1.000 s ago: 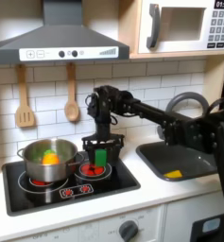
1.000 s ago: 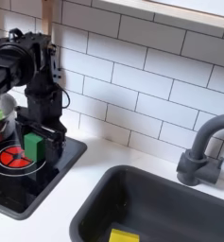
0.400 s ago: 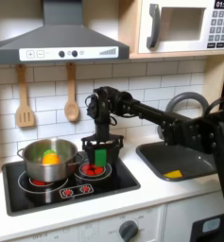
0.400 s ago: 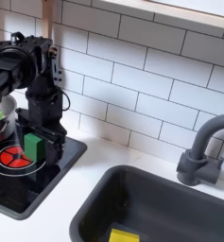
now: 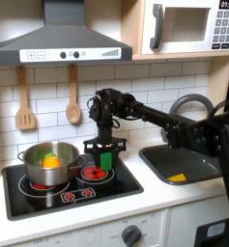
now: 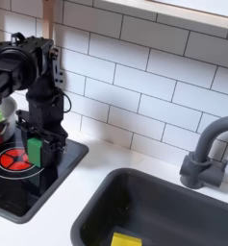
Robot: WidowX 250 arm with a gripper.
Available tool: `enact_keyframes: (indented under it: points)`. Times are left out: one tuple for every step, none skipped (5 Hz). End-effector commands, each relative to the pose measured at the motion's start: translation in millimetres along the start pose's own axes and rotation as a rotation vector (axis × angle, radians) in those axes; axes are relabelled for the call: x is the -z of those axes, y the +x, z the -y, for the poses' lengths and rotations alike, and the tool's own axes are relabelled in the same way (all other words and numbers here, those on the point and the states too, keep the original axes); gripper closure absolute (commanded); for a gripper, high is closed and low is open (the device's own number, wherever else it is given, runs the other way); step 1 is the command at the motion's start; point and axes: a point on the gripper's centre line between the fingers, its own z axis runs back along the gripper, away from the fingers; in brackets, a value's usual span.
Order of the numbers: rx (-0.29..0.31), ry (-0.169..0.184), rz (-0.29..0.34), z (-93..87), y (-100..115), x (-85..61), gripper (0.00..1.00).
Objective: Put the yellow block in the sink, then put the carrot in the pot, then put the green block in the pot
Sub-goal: 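Put the green block in the pot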
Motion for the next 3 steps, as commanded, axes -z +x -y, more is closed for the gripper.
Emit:
enact_keyframes:
  points:
    - [0.033,-0.017,0.033,9.5,-3.1,-14.2,1.00]
    - [0.040,-0.047,0.032,14.2,-3.9,-21.8,1.00]
    - [0.029,-0.071,0.056,14.4,-6.0,-37.2,1.00]
